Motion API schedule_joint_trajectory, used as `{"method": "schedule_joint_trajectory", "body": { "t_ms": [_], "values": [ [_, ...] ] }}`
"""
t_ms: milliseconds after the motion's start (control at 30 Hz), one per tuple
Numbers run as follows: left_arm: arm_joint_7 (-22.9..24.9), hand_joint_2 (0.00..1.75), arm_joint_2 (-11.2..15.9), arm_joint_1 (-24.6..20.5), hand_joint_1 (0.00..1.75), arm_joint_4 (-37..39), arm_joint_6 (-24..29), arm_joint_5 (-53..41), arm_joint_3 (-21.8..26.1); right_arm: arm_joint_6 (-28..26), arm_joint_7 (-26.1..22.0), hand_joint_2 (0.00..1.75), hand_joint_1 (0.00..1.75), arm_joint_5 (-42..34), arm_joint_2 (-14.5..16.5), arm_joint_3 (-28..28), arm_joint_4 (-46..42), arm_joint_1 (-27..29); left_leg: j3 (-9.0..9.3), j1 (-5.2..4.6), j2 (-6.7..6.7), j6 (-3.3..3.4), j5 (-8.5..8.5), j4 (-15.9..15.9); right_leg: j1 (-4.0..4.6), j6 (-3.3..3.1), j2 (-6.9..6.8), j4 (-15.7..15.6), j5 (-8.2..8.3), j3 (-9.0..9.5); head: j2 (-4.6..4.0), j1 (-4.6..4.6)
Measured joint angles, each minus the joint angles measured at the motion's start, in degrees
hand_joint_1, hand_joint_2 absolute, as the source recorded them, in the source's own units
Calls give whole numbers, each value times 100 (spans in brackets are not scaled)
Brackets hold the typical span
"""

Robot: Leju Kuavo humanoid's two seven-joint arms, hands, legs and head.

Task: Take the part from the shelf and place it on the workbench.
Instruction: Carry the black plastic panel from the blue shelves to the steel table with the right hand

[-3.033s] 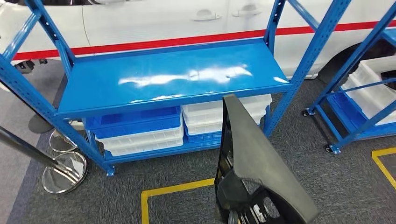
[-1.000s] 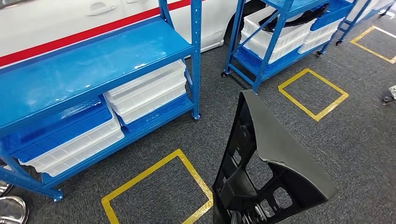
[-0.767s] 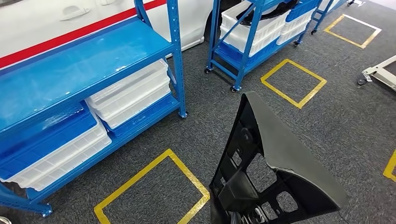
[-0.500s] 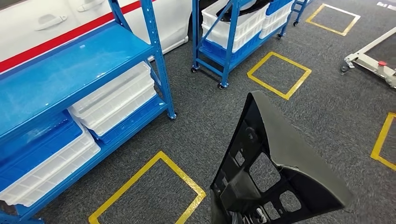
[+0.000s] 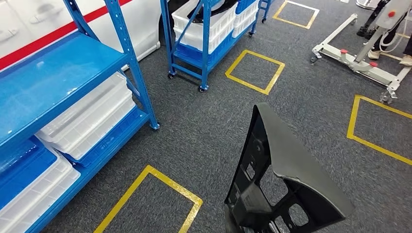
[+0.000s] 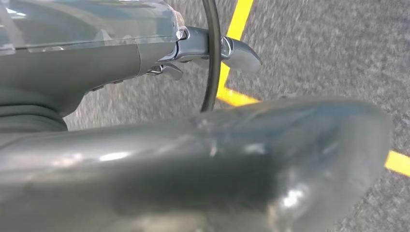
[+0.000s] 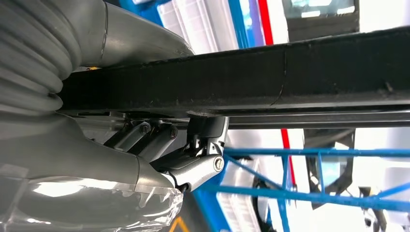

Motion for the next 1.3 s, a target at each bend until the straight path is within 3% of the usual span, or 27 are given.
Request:
{"method": "schedule_joint_trajectory", "body": {
  "t_ms": [67,100,133,167,233,300,333,400,467,533,600,633,667,700,767,833,867,933,1000,1067,1133,1167,1233,1300],
  "values": [
    [22,0,7,32,0,0,13,-37,-1,-10,2,175,175,25,3,-14,12,16,-27,-37,182,27,11,-5,17,16,-271,733,-387,-342,0,0],
    [36,0,12,46,0,0,19,-55,-1,-13,2,175,175,32,3,-19,20,28,-38,-55,277,31,11,-4,16,23,-317,1026,-494,-467,0,1],
    [48,0,18,55,0,0,22,-74,-2,-13,2,175,175,38,4,-25,28,46,-44,-69,368,32,8,-3,16,22,-342,1139,-499,-500,0,0],
    [53,0,22,56,0,0,23,-92,-4,-12,2,175,175,45,5,-31,32,63,-45,-79,449,31,4,-2,18,11,-366,1017,-400,-411,0,0],
    [55,0,27,46,0,0,22,-127,-19,-12,2,175,175,74,17,-54,32,89,-25,-96,585,20,-11,-2,44,-45,-530,264,-89,42,0,0],
    [48,0,32,42,0,0,20,-151,-41,-13,0,175,175,114,43,-86,27,104,-6,-126,696,-20,-39,9,98,-119,-702,-361,78,393,0,0],
    [43,0,38,38,0,0,19,-158,-52,-13,-1,175,175,132,57,-101,25,114,5,-137,743,-45,-49,14,122,-148,-732,-471,83,440,0,0],
    [33,0,50,21,0,0,18,-177,-80,-15,-4,175,175,169,82,-128,19,147,23,-147,825,-99,-64,12,122,-199,-617,-493,107,422,0,0],
    [25,0,67,3,0,0,19,-199,-114,-16,-5,175,175,200,108,-155,14,177,-14,-132,640,-163,-191,149,87,-260,-510,-546,150,427,0,-1],
    [48,0,91,10,0,1,-12,-277,-138,-8,-2,175,175,237,136,-180,13,186,-253,-103,300,-212,-540,709,67,-303,-404,-575,181,422,0,-1],
    [86,0,178,35,0,14,-215,-563,-294,104,49,175,175,318,141,-188,23,149,-590,-87,174,-240,-848,1455,72,-319,-262,-567,192,406,0,-2],
    [72,0,261,43,0,25,-384,-735,-497,202,89,175,175,364,126,-173,54,87,-678,-81,165,-251,-856,1640,75,-320,-179,-560,196,403,0,-2],
    [21,0,369,39,0,36,-551,-864,-801,299,132,175,175,403,104,-145,106,-7,-668,-73,158,-257,-746,1602,75,-319,-90,-545,199,401,0,-2],
    [-43,0,488,20,0,43,-688,-932,-1139,371,162,175,175,429,84,-114,170,-113,-559,-63,134,-261,-544,1345,72,-315,-6,-524,199,400,0,-2],
    [-125,0,698,-42,0,47,-831,-945,-1708,421,185,175,175,450,65,-74,282,-300,-229,-33,-99,-259,-167,571,70,-287,135,-462,188,382,0,-2],
    [-160,0,874,-106,0,48,-892,-931,-2024,439,203,175,175,487,51,-56,344,-435,-72,-17,-331,-239,-53,156,67,-225,258,-413,195,325,0,-1],
    [-168,0,949,-136,0,48,-909,-920,-2140,444,212,175,175,512,44,-47,369,-487,-69,-26,-362,-217,-69,130,62,-184,322,-410,215,294,0,-1],
    [-115,0,1060,-197,0,48,-921,-861,-2330,434,225,175,175,560,27,-31,411,-541,-68,-25,-224,-137,-23,91,42,-108,409,-407,246,242,0,-1],
    [58,0,1135,-220,0,48,-920,-717,-2412,354,231,175,175,642,7,-23,438,-570,-62,-15,-66,-49,34,33,57,-67,173,-169,88,103,0,0],
    [232,0,1195,-195,0,49,-905,-550,-2405,225,244,175,175,740,-16,-22,443,-586,-77,-36,108,-10,53,13,69,-46,-191,486,-284,-214,0,1],
    [329,0,1239,-167,0,50,-893,-439,-2367,126,276,175,175,784,-43,-27,429,-565,-91,-57,288,-2,46,15,58,-27,-322,1079,-505,-494,0,0],
    [365,0,1258,-166,0,50,-888,-403,-2340,99,296,175,175,794,-57,-39,410,-534,-90,-61,373,-1,39,16,53,-27,-348,1114,-461,-501,0,0],
    [402,0,1279,-175,0,50,-885,-360,-2291,81,329,175,175,812,-74,-82,352,-470,-68,-64,517,-15,16,17,59,-55,-457,584,-140,-194,0,0],
    [410,0,1284,-175,0,50,-883,-339,-2262,83,343,175,175,822,-76,-133,285,-441,-30,-82,641,-58,-21,23,113,-124,-736,-158,103,212,0,-1]
  ]
}}
